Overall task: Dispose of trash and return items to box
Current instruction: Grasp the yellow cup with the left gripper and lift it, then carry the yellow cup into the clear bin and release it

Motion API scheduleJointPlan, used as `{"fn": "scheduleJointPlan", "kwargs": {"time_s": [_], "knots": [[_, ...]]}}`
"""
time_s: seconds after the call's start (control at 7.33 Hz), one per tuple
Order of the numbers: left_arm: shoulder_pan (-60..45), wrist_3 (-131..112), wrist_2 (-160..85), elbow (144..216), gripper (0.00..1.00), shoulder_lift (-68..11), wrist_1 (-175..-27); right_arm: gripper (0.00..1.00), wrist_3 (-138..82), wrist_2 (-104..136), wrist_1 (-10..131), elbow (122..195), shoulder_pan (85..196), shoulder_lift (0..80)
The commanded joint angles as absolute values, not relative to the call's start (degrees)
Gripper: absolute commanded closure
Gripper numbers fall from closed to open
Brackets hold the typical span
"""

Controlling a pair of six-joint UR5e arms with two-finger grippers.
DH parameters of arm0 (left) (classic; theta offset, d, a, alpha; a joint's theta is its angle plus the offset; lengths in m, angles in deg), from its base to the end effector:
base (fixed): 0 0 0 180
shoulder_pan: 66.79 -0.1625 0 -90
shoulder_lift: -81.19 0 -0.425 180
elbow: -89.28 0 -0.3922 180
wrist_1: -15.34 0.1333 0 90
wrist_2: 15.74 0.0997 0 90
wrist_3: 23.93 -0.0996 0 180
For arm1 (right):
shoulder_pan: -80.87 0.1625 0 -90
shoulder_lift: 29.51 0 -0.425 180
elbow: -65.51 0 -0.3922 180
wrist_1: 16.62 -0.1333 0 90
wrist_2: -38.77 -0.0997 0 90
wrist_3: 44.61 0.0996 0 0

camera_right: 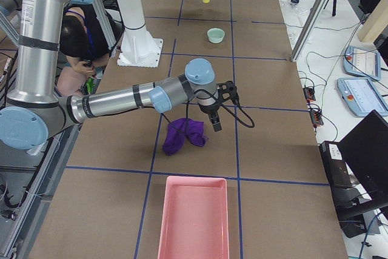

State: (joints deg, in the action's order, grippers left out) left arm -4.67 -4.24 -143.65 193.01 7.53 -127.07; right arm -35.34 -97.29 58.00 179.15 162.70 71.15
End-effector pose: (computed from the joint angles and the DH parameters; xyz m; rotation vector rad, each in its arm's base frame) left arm 0.1217 -0.3843 0.5628 0.5180 0.9075 0.4170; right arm 0.0007 -0.4286 0.5055 0.3430 -0.8486 -0.1810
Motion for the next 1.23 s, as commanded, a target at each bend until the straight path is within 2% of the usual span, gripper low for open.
{"fn": "scheduleJointPlan", "kwargs": {"time_s": [0.0, 0.41, 0.55, 0.95, 1.09], "knots": [[7.25, -23.49, -151.07, 193.16, 1.0, 9.03, -120.24, 0.0, -35.21, -97.29, 55.72, 179.15, 162.7, 72.44], [22.98, -56.35, -151.18, 191.77, 1.0, 7.89, -99.51, 0.0, -35.21, -97.2, 55.71, 179.15, 162.7, 72.44], [25.47, -61.49, -151.0, 188.89, 1.0, 6.06, -98.14, 0.0, -35.21, -97.2, 55.71, 179.15, 162.61, 72.36], [26.11, -62.08, -151.35, 180.81, 1.0, 5.25, -102.93, 0.0, -35.12, -97.2, 55.71, 179.15, 162.61, 72.36], [25.94, -57.55, -151.61, 176.16, 1.0, 5.6, -111.4, 0.0, -35.21, -97.2, 55.71, 179.15, 162.61, 72.36]]}}
